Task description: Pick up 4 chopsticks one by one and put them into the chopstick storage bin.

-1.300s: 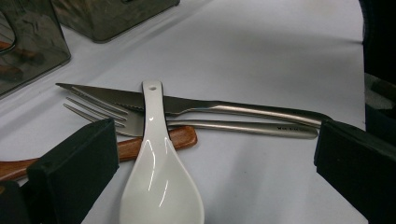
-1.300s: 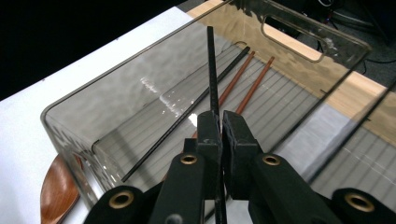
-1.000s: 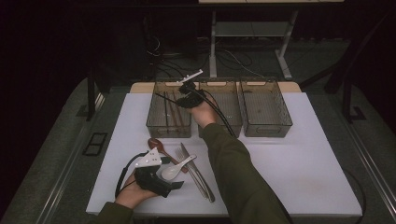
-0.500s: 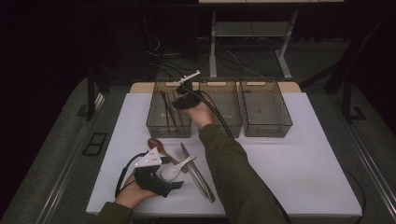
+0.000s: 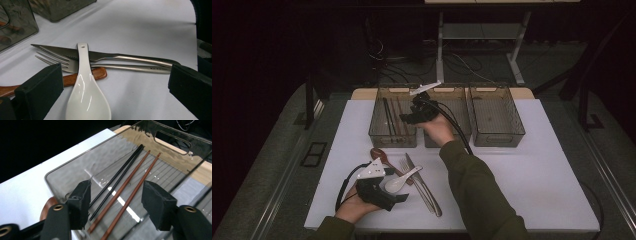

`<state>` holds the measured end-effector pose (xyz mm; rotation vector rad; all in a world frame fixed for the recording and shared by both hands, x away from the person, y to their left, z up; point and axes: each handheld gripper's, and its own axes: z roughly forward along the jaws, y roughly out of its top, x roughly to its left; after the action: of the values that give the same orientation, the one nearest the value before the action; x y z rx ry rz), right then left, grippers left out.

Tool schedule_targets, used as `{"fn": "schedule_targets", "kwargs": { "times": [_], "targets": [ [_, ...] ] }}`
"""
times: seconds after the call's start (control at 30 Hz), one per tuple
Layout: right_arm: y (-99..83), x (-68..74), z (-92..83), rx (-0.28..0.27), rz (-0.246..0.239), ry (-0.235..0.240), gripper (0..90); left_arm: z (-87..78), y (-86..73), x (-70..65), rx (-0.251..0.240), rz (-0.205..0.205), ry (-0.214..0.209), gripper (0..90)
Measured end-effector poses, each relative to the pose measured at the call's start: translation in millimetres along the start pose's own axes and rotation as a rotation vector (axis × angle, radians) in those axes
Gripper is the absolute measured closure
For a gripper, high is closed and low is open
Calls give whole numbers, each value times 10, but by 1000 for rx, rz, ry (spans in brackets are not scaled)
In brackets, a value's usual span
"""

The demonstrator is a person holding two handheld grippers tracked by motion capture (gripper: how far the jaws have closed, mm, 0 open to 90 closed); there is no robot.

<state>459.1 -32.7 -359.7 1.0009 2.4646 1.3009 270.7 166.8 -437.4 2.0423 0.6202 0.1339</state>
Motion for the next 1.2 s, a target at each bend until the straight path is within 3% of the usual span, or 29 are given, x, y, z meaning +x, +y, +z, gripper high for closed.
{"fn": "schedule_targets", "kwargs": {
  "times": [0.07, 0.17, 0.5, 0.9, 1.2],
  "targets": [
    [-45, -7, -60, 3, -1, -10, 341, 0, -1, -2, -1, -2, 2, 0],
    [-119, -31, -152, -4, 6, 20, 339, 0, 0, -5, 0, -1, 4, 0],
    [-352, -41, -495, -7, -9, 56, 258, 6, -5, -1, 13, -4, 9, 0],
    [-664, -14, -857, -24, -49, 33, 133, 10, -14, 2, 11, -18, 11, 0],
    [-959, -39, -1092, -37, -65, 9, 127, 12, -20, 13, 24, -11, 14, 0]
  ]
}}
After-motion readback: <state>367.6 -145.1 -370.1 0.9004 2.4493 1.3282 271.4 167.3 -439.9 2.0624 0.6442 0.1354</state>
